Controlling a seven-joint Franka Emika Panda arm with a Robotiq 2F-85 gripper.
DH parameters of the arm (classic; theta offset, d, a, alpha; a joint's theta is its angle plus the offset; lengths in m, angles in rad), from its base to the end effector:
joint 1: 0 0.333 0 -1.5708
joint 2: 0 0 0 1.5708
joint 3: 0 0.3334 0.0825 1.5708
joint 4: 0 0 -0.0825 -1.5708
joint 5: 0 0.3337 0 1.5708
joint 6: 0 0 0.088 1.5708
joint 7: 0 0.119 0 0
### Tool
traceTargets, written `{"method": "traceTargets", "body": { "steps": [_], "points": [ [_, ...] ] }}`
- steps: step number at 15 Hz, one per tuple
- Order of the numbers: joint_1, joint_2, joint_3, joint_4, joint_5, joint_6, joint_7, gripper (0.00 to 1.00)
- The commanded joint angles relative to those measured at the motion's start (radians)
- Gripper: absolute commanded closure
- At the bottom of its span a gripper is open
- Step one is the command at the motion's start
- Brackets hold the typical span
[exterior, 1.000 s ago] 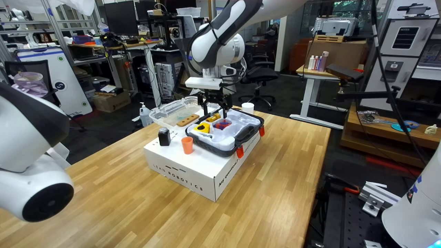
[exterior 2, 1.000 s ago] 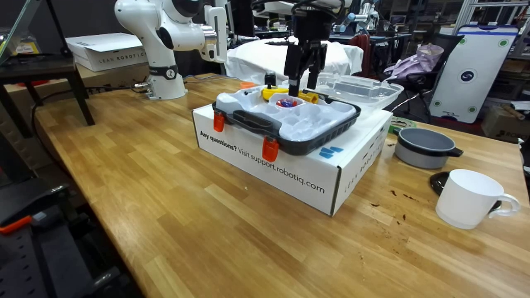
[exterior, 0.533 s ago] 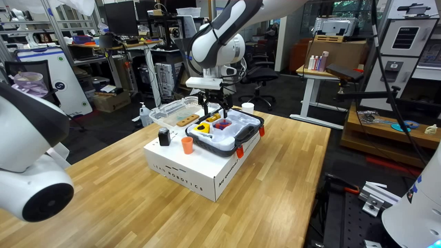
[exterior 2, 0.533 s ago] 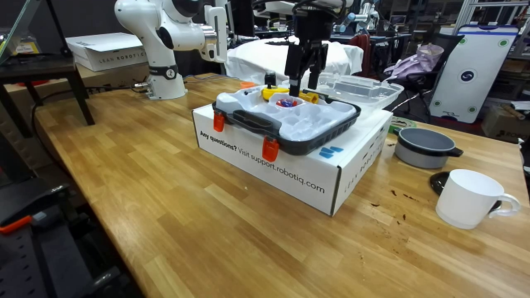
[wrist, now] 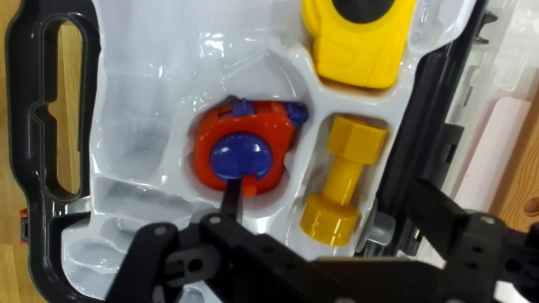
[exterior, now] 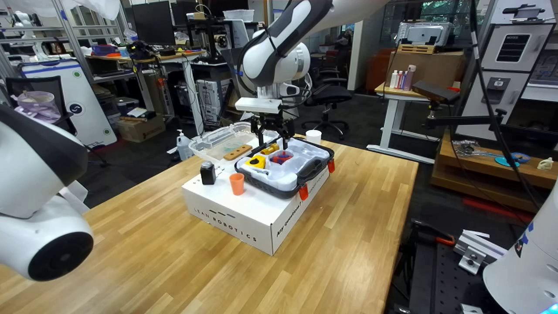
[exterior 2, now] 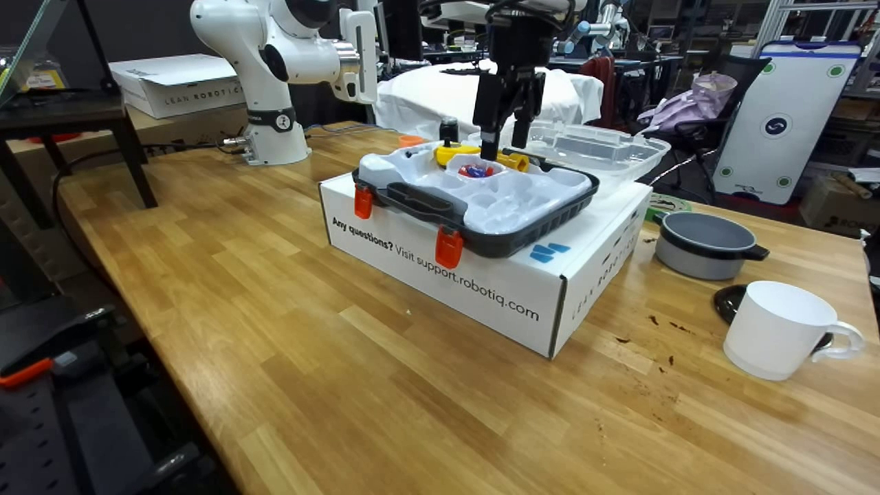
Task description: Take the right yellow object out of case and put it on the box
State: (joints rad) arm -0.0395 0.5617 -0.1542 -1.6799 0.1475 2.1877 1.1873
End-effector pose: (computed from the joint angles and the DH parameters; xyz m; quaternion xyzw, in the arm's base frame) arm 0.6335 -0.1041 0.3082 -0.7489 0.6620 0.0284 0.0050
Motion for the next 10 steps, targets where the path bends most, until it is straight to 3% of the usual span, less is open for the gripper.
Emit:
{"method": "traceTargets", "body": {
  "steps": [1,4,5,6,7,10],
  "points": [
    [-0.012,-0.005,0.007,0.002,0.023,-0.018,0.004,0.04],
    [-0.011,-0.006,0.008,-0.006,0.024,-0.019,0.004,0.14],
    [-0.011,-0.006,0.008,-0.008,0.024,-0.019,0.003,0.24],
    [-0.011,-0.006,0.008,-0.010,0.025,-0.019,0.003,0.25],
    [-0.012,-0.006,0.009,-0.010,0.025,-0.020,0.002,0.39],
    [-0.012,-0.006,0.009,-0.009,0.026,-0.020,0.001,0.62]
  ]
}}
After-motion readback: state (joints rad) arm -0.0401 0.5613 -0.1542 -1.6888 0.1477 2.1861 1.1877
